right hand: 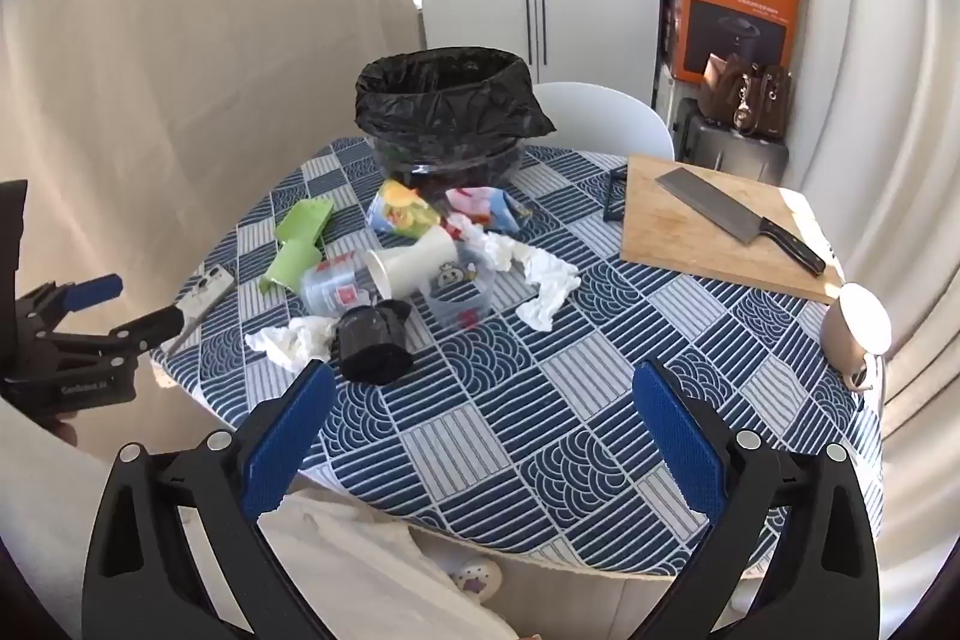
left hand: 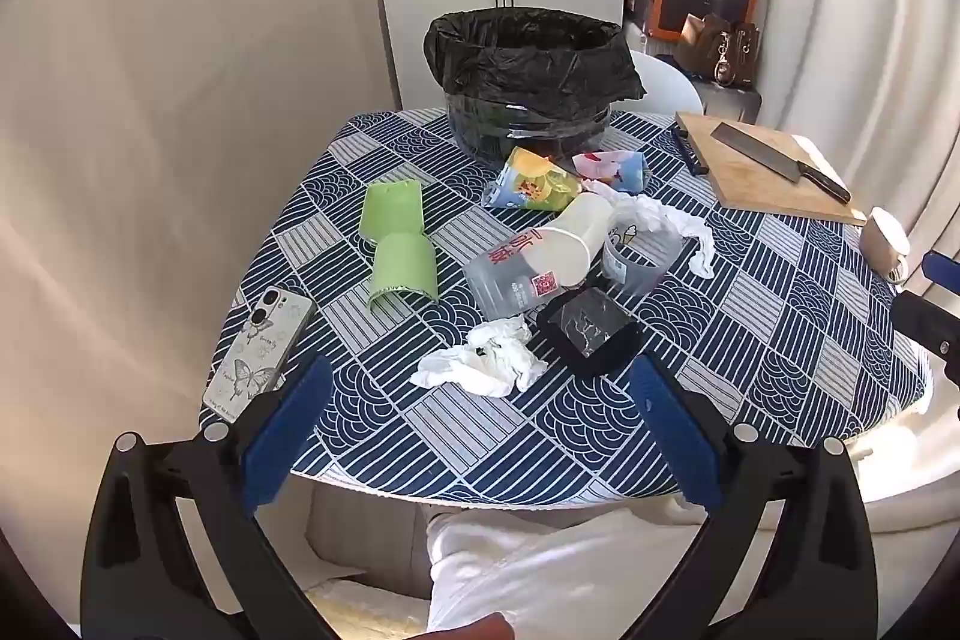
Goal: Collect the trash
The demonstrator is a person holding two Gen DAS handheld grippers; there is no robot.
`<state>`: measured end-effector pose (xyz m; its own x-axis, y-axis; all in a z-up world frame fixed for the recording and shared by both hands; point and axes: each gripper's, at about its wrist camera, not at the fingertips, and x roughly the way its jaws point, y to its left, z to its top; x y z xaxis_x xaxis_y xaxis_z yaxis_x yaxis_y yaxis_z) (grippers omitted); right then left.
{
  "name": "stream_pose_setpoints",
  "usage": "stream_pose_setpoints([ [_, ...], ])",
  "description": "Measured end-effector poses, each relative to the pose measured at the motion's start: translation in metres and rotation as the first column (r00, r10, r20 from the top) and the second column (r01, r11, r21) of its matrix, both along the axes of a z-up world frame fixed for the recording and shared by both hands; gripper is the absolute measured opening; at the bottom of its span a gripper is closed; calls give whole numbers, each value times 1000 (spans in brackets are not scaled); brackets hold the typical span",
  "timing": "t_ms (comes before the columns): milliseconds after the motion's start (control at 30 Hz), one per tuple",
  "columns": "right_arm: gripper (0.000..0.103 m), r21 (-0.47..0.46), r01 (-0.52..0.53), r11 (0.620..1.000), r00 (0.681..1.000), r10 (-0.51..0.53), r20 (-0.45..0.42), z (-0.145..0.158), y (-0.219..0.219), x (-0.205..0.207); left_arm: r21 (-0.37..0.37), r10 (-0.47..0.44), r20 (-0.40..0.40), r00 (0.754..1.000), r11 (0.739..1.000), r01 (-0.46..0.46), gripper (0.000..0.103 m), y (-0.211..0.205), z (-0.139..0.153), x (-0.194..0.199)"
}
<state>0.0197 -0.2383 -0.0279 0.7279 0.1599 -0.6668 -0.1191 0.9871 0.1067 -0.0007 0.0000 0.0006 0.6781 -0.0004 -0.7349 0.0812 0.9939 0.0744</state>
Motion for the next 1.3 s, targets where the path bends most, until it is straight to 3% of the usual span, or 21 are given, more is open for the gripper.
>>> stream_pose_setpoints([
  [467, 95, 17, -11, 1000, 1000, 11, -1, 1, 3, 2, 0, -7, -20, 1000, 1000, 7, 97, -6, 7, 2],
  [1300, 95, 2, -68, 998, 997, 68, 25, 3, 10, -5, -3, 4, -24, 1000, 1000, -4, 97, 0, -7, -5],
])
